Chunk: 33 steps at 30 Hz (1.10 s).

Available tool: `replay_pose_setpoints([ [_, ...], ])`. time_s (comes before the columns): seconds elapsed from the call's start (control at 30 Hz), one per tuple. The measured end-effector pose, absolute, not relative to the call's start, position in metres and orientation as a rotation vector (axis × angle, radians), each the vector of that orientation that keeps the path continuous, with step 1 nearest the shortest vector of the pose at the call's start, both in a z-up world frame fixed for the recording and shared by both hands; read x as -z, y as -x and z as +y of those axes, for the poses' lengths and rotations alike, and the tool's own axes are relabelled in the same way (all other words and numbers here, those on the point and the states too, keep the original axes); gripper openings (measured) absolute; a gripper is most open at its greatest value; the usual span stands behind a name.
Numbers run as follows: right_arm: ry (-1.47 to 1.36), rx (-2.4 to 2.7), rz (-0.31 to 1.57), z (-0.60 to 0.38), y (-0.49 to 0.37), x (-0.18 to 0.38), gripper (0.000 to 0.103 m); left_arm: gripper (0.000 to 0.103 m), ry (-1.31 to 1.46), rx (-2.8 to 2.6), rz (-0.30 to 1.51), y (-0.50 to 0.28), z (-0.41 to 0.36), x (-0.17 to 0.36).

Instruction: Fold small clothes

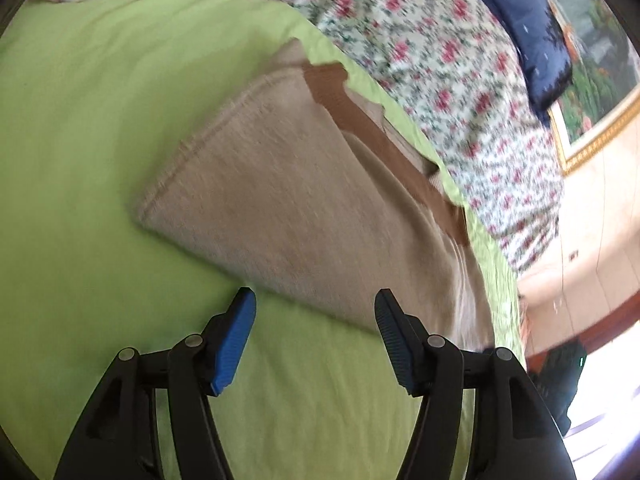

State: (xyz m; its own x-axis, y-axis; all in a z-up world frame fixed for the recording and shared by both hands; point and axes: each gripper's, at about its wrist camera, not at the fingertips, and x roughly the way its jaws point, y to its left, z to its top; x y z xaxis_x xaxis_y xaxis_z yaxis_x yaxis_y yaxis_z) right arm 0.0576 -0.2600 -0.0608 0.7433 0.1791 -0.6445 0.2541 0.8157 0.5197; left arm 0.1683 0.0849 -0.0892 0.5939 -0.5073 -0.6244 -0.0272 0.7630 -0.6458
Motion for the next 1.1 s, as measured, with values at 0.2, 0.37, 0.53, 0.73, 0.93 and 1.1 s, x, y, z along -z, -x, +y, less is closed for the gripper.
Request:
replay_pose_setpoints([
  [0.2, -0.639, 0.033, 0.744, -0.263, -0.063, 0.061, 0.04, 0.062, 0.716, 0.24, 0.861, -0.201, 0.097, 0.094],
  [0.37, -0.637, 0.017, 0.734, -0.268, -0.077, 0.057, 0.04, 0.054, 0.721, 0.167, 0.826, -0.224, 0.101, 0.093],
  [0.53, -0.64, -0.005, 0.707, -0.284, -0.095, 0.049, 0.04, 0.015, 0.643, 0.18, 0.816, -0.241, 0.09, 0.078],
  [0.73, -0.668, -0.061, 0.695, -0.31, -0.123, 0.036, 0.04, 0.008, 0.448, 0.329, 0.699, -0.236, 0.035, 0.019],
  [0.93, -0.834, -0.28, 0.708, -0.329, -0.167, 0.032, 0.058, 0.007, 0.243, 0.499, 0.693, -0.23, -0.052, -0.002],
  [1.1, -0.908, -0.413, 0.763, -0.324, -0.215, 0.042, 0.071, 0.007, 0.131, 0.56, 0.758, -0.234, -0.104, 0.021],
])
